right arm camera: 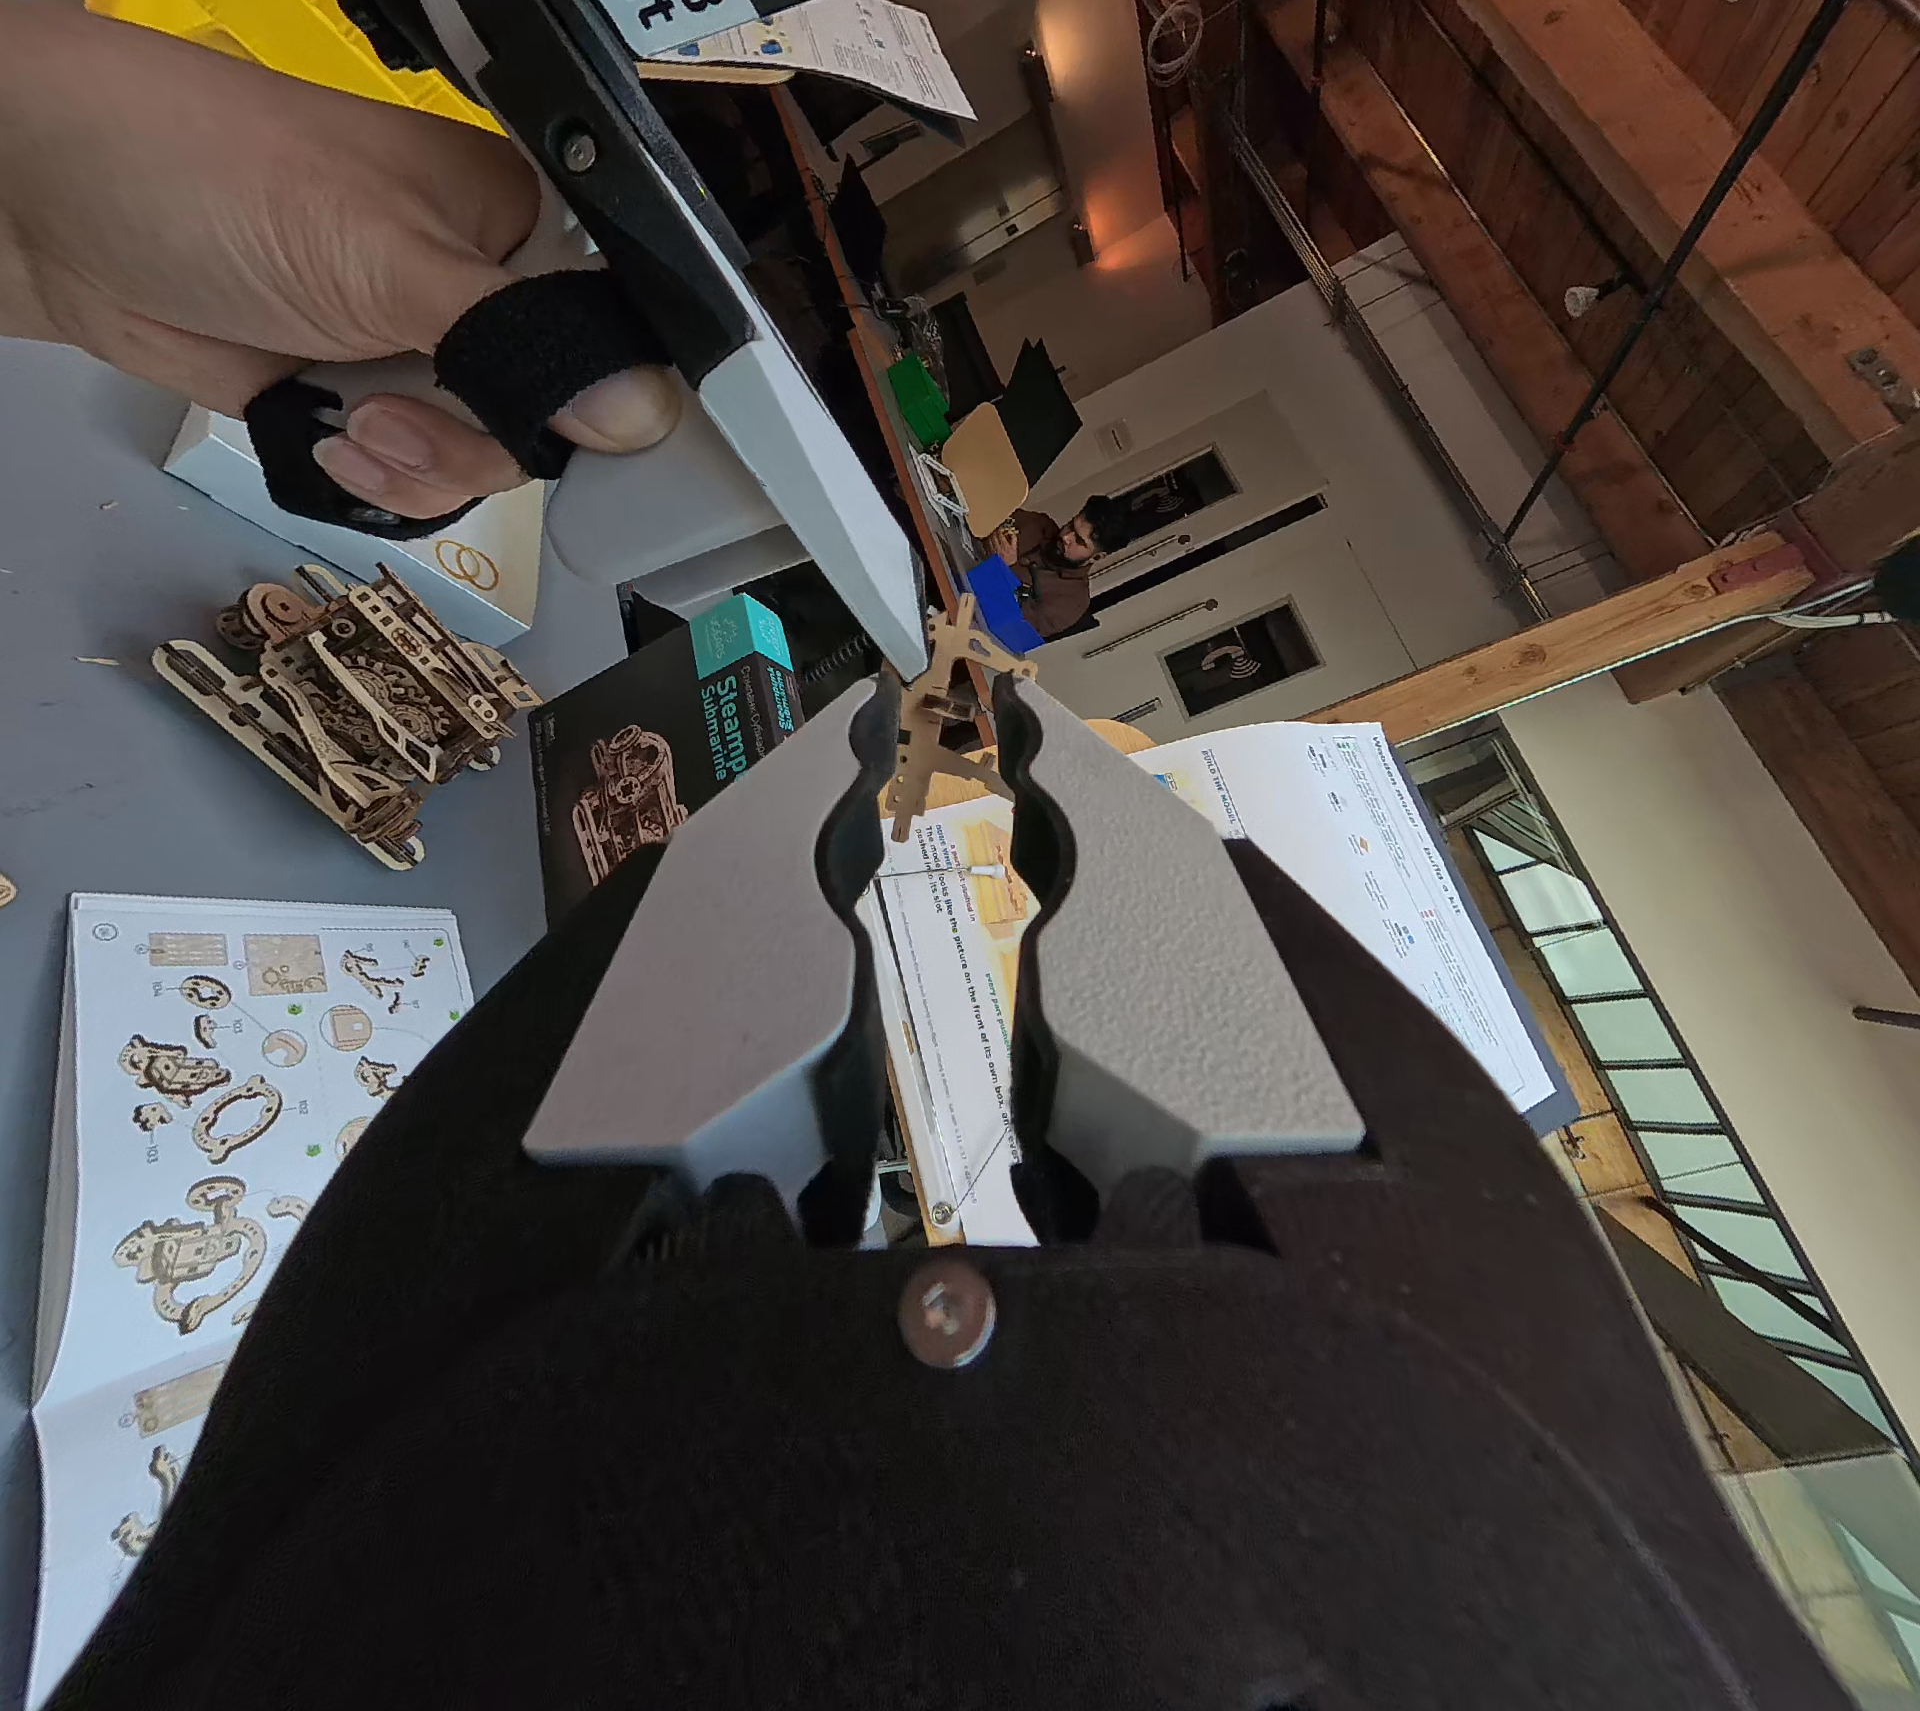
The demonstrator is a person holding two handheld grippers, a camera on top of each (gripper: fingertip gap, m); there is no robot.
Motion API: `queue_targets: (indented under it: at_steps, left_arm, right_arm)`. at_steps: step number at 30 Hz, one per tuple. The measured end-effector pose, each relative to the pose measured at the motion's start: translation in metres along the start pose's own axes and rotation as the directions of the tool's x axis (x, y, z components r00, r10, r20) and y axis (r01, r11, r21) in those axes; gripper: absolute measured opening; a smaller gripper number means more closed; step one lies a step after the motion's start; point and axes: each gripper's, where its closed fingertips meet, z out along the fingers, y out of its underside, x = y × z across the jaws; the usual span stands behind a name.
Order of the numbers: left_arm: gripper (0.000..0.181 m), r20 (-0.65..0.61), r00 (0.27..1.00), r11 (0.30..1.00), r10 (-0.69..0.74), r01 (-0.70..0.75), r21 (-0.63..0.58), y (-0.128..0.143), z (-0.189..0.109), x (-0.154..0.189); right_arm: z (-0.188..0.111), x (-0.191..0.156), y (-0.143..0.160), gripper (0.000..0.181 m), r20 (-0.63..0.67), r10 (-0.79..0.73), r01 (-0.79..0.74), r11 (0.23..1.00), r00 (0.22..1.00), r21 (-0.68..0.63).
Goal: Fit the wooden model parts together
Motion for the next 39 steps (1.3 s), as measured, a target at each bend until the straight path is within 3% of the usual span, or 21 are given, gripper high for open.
queue_targets:
  at_steps: [17, 39]
  left_arm:
    - [0.000, 0.003, 1.000, 1.000, 0.013, -0.013, 0.008, -0.0018, -0.0004, 0.0016]
    - [0.000, -0.007, 0.999, 0.999, 0.043, -0.043, 0.025, -0.0049, -0.0009, 0.0072]
  right_arm:
    - [0.0002, 0.0004, -0.0004, 0.013, 0.035, 0.091, -0.091, 0.996, 0.995, 0.014]
    - [-0.0035, -0.0003, -0.0021, 0.007, 0.011, 0.009, -0.009, 1.000, 1.000, 0.012]
